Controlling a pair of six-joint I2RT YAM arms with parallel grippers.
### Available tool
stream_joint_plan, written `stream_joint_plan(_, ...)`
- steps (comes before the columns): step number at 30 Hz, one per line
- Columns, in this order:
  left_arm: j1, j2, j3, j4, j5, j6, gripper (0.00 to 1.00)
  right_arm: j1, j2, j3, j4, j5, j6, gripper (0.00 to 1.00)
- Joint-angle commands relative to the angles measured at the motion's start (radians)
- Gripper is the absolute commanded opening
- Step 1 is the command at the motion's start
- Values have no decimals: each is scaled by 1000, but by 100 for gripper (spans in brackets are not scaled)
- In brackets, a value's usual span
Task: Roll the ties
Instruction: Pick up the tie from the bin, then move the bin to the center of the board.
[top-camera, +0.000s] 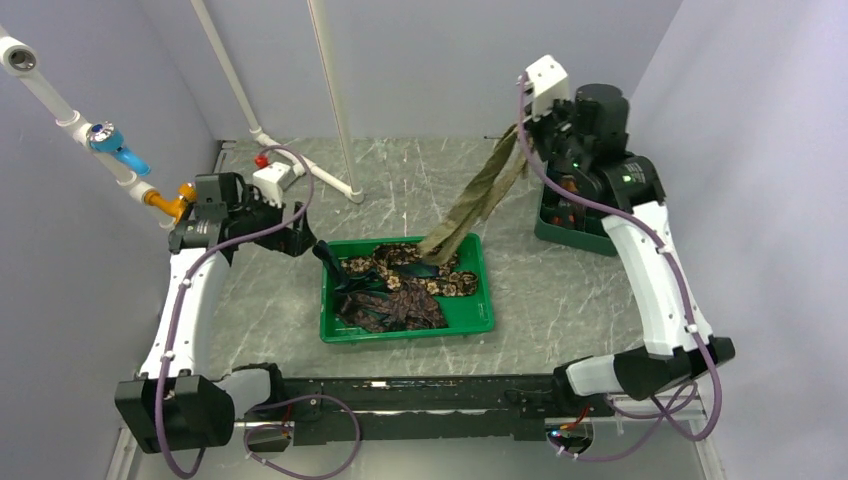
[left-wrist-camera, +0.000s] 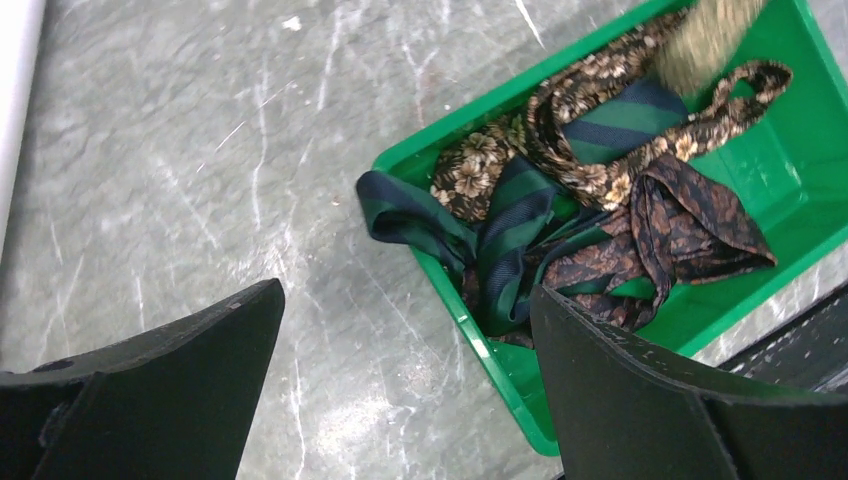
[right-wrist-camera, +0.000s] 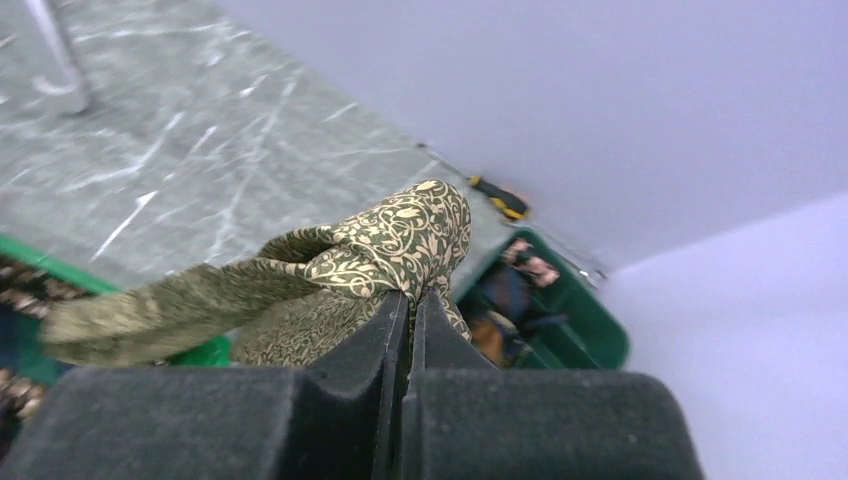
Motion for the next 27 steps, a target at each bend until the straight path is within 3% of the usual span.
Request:
stream_joint_plan(1,-104,-33,-12,16,-35,135,99,-46,-72,44,48,120,43,0)
stream_joint_plan(8,-331,28,-23,-98,34,316,99,-47,-146,35,4,141,91,0)
stream_joint_plan(12,-508,117,-71,-139,-74,381,99,-48,-189,-52,-9,122,108,0)
stream_joint_plan(16,-583,252,-125,-130,-227,379,99,-47,-197,-76,-6,137,114,0)
stream_joint_plan(21,-531,343,-173,-85,-387,400,99,-50,-179,29,51,250,97,0)
stream_joint_plan(27,-202,467,-88,-17,-570,492,97,-53,-164,103,55,271,76,0)
